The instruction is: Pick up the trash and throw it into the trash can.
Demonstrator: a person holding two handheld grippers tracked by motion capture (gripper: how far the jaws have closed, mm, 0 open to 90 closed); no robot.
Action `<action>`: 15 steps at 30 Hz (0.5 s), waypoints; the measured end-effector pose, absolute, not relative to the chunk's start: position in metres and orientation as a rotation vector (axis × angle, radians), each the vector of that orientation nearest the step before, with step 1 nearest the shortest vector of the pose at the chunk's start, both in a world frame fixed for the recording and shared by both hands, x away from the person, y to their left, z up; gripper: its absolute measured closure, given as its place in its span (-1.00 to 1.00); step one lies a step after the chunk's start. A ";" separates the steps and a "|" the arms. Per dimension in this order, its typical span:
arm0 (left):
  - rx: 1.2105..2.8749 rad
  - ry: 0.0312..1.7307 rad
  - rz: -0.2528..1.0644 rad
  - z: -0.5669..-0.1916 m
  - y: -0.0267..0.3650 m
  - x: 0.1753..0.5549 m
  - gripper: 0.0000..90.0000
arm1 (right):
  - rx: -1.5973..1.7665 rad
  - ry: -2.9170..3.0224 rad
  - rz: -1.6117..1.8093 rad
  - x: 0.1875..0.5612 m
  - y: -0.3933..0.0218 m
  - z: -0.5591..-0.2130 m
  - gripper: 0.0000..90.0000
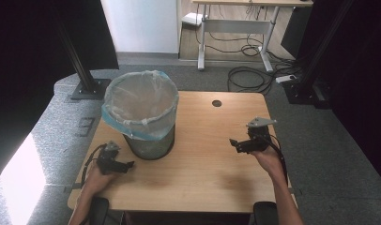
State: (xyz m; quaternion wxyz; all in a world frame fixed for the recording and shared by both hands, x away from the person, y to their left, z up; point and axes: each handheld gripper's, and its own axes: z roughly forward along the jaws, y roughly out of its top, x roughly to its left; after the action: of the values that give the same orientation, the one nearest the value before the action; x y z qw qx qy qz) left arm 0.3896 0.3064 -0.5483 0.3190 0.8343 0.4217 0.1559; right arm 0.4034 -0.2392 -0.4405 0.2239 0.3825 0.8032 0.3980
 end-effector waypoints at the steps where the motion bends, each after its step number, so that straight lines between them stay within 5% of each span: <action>1: 2.194 1.109 0.410 -0.548 0.306 0.390 -1.00 | 1.070 2.216 1.101 0.402 -0.240 -0.446 -1.00; 15: 2.194 1.109 0.411 -0.548 0.306 0.389 -1.00 | 1.114 2.308 0.972 0.383 -0.234 -0.541 -1.00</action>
State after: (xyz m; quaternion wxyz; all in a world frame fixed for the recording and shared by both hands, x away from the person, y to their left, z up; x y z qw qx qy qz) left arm 0.3895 0.3064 -0.5484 0.3190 0.8342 0.4219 0.1562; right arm 0.3830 -0.2338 -0.5410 0.1989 0.3983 0.8252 0.3476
